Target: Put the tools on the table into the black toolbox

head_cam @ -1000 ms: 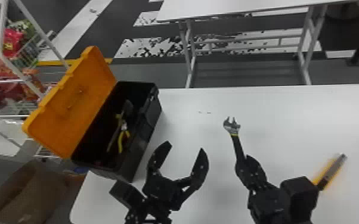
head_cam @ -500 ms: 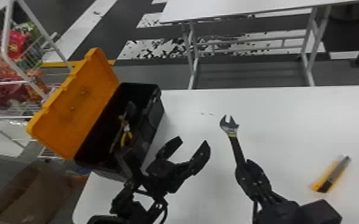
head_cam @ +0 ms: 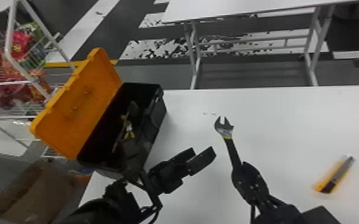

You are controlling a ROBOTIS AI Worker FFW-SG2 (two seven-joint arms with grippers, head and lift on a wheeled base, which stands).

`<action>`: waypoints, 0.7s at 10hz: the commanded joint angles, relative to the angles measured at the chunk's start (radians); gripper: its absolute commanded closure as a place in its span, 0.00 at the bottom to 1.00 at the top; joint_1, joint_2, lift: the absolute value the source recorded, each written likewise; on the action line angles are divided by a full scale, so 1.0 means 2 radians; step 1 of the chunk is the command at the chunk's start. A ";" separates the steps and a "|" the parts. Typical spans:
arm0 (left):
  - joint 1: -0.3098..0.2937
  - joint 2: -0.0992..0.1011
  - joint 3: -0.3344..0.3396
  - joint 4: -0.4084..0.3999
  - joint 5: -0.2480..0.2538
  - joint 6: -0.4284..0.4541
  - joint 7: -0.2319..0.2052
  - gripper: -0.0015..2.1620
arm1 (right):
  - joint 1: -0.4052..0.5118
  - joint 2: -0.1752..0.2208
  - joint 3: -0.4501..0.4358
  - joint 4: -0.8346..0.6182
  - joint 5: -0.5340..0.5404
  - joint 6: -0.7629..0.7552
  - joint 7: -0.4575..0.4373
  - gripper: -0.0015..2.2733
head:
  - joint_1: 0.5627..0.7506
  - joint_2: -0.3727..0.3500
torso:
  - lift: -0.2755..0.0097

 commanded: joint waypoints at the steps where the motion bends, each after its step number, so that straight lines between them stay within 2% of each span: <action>1: -0.007 -0.001 0.013 -0.002 0.027 0.045 -0.001 0.05 | -0.001 -0.001 0.003 0.000 0.000 0.000 0.002 0.99 | 0.70 0.93 | 0.70; 4: -0.020 -0.005 0.011 0.000 0.059 0.046 -0.001 0.05 | -0.001 -0.001 0.010 0.001 0.003 0.003 0.006 0.99 | 0.70 0.93 | 0.70; 6: -0.029 -0.006 0.008 0.000 0.078 0.066 0.000 0.05 | -0.002 -0.001 0.023 0.001 0.012 0.003 0.006 0.99 | 0.70 0.93 | 0.70; 7: -0.034 -0.008 0.008 0.002 0.082 0.100 0.000 0.06 | -0.005 -0.001 0.027 0.001 0.014 0.003 0.006 0.99 | 0.70 0.93 | 0.70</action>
